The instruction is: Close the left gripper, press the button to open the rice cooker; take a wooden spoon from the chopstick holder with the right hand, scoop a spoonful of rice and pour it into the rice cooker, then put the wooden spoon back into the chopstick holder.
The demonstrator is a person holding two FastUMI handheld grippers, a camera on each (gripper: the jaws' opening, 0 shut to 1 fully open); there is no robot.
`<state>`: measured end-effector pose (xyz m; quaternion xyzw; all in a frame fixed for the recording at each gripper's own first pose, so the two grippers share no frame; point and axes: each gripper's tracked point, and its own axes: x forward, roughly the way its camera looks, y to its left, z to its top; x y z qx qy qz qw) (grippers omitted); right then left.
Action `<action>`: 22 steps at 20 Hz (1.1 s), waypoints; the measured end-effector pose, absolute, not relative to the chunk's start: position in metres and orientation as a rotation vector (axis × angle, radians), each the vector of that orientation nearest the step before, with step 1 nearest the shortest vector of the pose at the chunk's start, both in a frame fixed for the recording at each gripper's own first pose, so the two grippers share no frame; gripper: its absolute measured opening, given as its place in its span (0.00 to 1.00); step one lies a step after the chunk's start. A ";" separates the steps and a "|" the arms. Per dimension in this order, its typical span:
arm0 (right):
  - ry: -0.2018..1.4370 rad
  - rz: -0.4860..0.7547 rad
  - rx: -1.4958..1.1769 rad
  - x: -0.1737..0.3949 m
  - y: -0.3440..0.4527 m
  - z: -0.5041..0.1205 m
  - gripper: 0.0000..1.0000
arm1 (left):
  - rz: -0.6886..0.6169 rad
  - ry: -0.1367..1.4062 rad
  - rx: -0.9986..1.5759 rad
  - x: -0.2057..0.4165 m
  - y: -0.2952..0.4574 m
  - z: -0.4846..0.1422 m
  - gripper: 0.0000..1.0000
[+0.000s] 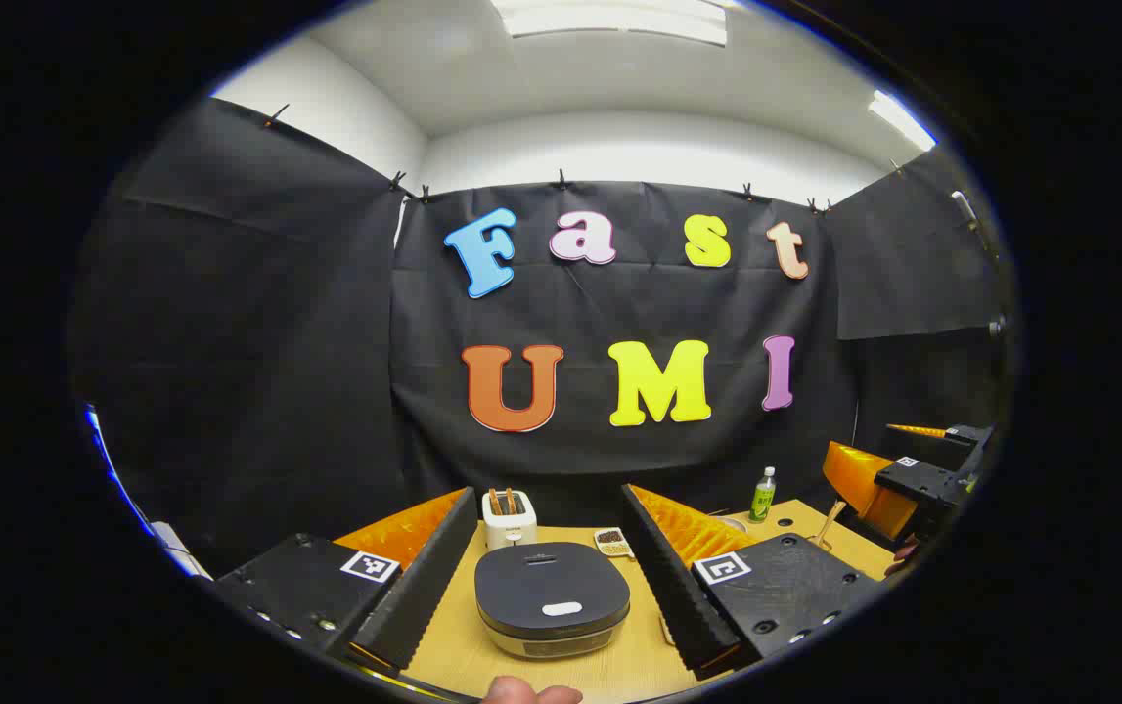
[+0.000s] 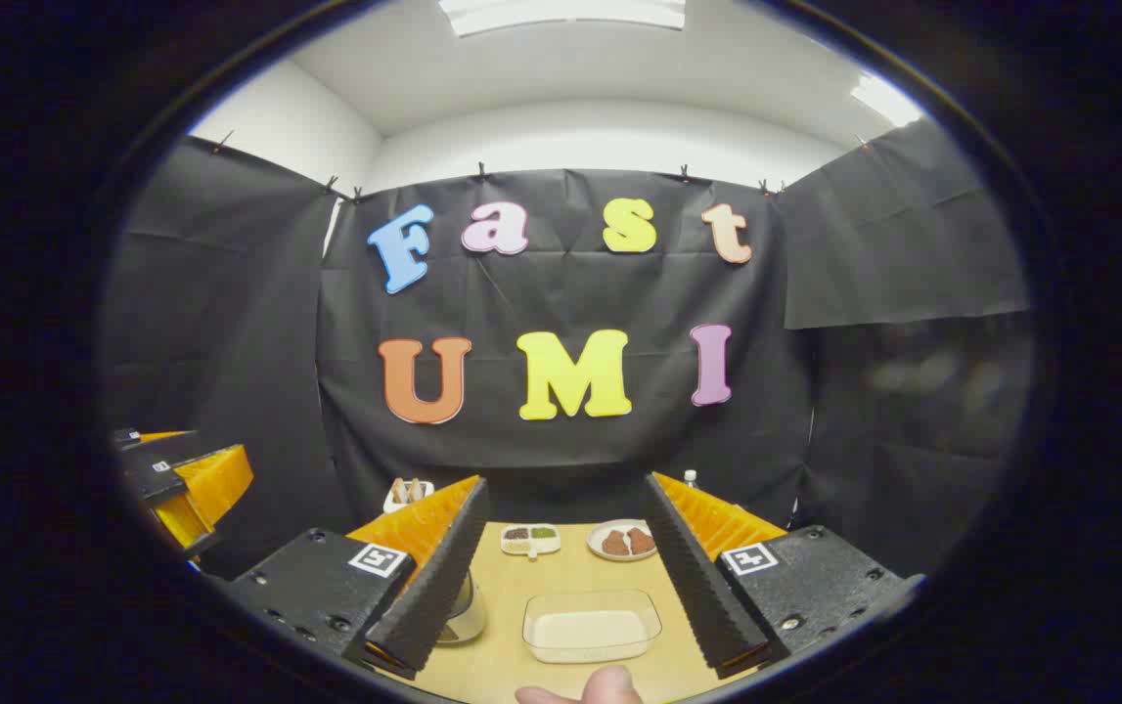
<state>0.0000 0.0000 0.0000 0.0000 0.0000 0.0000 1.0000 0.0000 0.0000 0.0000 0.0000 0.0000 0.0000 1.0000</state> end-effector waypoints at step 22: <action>0.004 -0.012 0.018 0.004 -0.026 0.002 1.00 | 0.053 0.030 -0.015 0.002 0.000 -0.013 0.94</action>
